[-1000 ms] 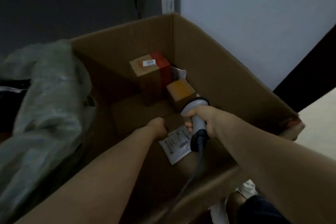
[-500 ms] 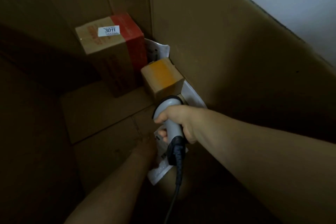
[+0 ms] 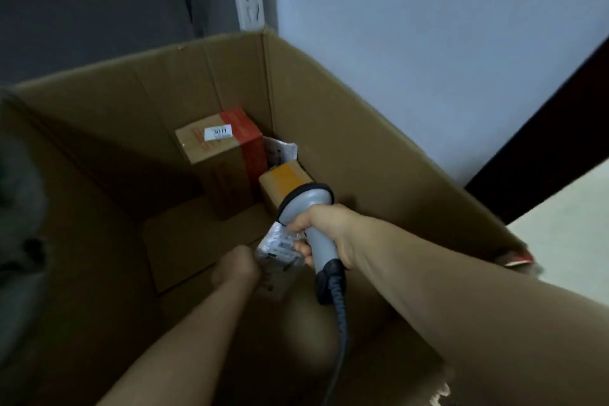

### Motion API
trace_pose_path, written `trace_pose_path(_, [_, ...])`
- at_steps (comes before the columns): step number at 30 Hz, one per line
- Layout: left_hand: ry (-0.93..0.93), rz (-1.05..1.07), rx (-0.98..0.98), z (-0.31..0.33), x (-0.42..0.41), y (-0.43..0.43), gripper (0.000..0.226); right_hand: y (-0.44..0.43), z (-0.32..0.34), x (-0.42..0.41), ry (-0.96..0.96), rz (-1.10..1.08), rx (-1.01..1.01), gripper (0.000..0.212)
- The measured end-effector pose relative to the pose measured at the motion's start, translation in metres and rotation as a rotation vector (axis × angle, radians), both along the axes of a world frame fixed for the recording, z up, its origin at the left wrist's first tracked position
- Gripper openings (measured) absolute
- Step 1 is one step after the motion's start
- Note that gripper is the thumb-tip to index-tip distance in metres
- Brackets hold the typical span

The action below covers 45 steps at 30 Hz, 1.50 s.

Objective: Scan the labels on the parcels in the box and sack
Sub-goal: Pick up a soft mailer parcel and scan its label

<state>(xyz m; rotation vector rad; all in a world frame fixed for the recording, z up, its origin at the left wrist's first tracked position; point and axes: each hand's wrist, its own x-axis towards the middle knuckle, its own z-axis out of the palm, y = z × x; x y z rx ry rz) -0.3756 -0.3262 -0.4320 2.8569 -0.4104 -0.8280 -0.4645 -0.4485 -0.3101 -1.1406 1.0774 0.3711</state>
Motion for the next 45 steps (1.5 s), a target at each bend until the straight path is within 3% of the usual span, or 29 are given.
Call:
trace_pose_path(3, [0.164,0.271,-0.280,0.054,-0.001,0.006,0.019,0.011,0.037,-0.018,-0.098,0.004,-0.030,0.031])
trace_pose_path(6, [0.282,0.501,-0.600,0.118,-0.011,0.021,0.015,0.030,0.084,-0.040,-0.190,0.032,-0.038,0.017])
trace_pose_path(11, [0.402,0.580,-0.966,0.221,-0.028,0.056,0.025,0.071,0.150,-0.073,-0.351,0.084,-0.123,0.018])
trace_pose_path(17, [0.367,0.640,-1.246,0.307,-0.051,0.124,0.018,0.124,0.212,-0.103,-0.508,0.149,-0.342,0.013])
trace_pose_path(30, [0.226,0.642,-1.421,0.382,-0.082,0.218,0.015,0.201,0.289,-0.123,-0.739,0.201,-0.602,0.018])
trace_pose_path(45, [0.169,0.673,-1.412,0.390,-0.087,0.252,0.014,0.231,0.302,-0.124,-0.838,0.272,-0.668,0.012])
